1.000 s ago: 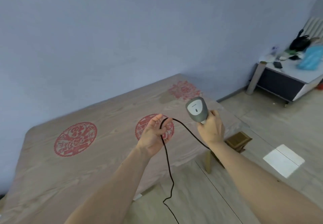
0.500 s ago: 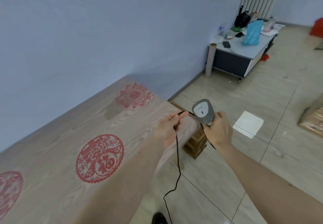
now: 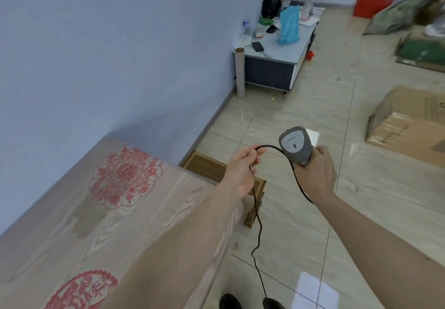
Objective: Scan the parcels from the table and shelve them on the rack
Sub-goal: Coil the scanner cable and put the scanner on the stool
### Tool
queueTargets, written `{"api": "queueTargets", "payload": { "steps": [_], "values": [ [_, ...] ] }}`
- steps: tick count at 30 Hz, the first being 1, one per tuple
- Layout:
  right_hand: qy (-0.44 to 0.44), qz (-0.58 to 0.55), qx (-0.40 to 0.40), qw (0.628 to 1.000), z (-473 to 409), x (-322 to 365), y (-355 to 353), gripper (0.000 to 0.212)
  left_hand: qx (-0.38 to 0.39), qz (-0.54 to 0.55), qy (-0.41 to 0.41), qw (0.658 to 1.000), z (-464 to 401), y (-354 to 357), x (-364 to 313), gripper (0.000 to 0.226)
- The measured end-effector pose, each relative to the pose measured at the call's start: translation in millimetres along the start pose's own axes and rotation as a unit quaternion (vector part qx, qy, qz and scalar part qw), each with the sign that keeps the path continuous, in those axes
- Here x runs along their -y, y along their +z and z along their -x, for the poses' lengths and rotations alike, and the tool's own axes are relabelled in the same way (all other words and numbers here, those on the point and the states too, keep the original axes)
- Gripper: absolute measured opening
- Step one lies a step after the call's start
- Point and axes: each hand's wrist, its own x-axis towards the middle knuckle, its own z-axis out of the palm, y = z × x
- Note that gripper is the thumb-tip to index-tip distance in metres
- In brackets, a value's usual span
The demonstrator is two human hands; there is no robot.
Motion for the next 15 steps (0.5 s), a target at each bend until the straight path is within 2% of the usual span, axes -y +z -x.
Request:
{"api": "queueTargets", "payload": {
  "steps": [6,15],
  "values": [
    [0.023,-0.006,0.002,1.0,-52,-22,33,0.017,0.011,-0.01,-0.012,1.0,-66,13,-3,0.024],
    [0.033,-0.045,0.11,0.992,-105,-46,106,0.015,-0.085,-0.068,-0.021,0.994,-156,-8,3,0.022]
  ]
}}
